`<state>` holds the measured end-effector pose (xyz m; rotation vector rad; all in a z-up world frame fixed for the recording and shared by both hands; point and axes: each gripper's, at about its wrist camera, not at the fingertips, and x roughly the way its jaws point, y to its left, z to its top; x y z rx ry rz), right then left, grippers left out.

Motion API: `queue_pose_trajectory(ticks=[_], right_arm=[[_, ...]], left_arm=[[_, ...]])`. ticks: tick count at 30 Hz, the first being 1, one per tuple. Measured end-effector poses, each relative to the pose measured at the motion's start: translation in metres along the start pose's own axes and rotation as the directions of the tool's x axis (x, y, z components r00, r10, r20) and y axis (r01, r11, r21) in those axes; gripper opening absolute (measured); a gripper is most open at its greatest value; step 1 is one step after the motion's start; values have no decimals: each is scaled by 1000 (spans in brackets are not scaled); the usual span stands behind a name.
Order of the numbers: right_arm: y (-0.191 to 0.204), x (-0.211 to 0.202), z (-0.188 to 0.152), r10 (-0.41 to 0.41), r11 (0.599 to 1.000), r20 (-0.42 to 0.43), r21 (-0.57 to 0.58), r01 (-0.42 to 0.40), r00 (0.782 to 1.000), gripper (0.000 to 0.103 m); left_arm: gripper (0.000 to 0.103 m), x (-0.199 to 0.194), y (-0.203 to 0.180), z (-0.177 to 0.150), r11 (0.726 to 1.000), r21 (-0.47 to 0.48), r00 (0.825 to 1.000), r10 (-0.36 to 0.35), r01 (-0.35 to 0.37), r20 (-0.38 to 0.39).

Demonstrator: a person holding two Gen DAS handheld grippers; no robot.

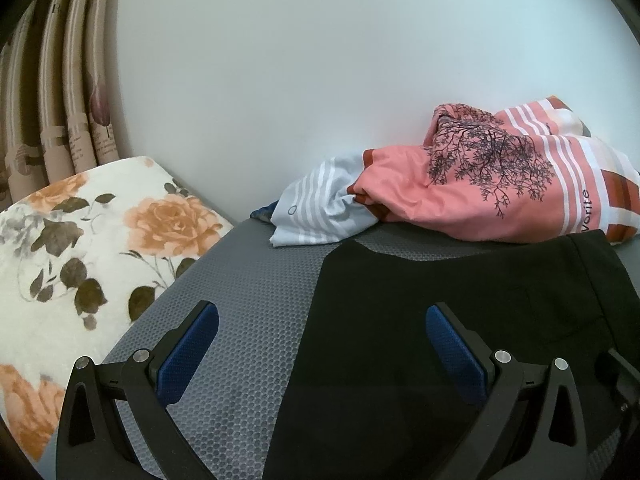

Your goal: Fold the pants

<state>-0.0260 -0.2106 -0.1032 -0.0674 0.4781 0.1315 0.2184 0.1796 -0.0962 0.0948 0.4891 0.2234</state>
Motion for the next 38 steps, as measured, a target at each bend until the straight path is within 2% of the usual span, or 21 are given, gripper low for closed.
queue_pose_trajectory(ticks=[4,7,10,15,17,19,22,26,30,33,36,38], right_arm=[[-1,3,1,21,1000,-21,-1,-21,1000,102],[-12,1,4,66,998,-49,28,-65,997,102],[-24,-23,10,93,994,-10,62,-92,996,102],[-48,-77,21,115,990,65,78,-120,991,102],[-58,-98,24,118,988,90,86,-126,989,102],[-68,-117,27,118,988,112,90,-128,987,102],[-79,-139,28,118,987,135,92,-131,984,102],[-91,-163,29,113,987,161,96,-129,980,102],[-99,-179,28,112,987,168,98,-130,979,102],[-100,-187,27,119,986,169,97,-137,978,102],[-97,-197,27,127,985,178,92,-145,976,102],[-94,-203,28,128,986,184,85,-146,974,102]], left_arm=[[103,-10,-5,-1,997,16,997,79,-79,15],[103,-28,-9,1,995,42,996,90,-90,3],[103,-71,-8,16,993,38,991,112,-115,75],[103,-151,1,53,990,-22,970,143,-141,196],[103,-180,4,68,991,-41,965,131,-124,226],[103,-204,4,80,997,-43,970,71,-63,234],[103,-225,1,90,999,-33,977,18,-12,215],[103,-241,-14,92,997,-5,981,81,-82,178],[103,-248,-23,84,1000,-4,993,-19,19,116],[103,-252,-28,76,999,-37,996,-17,20,88],[103,-254,-30,69,997,-53,997,-51,54,54],[103,-259,-33,64,998,-52,998,-35,38,49]])
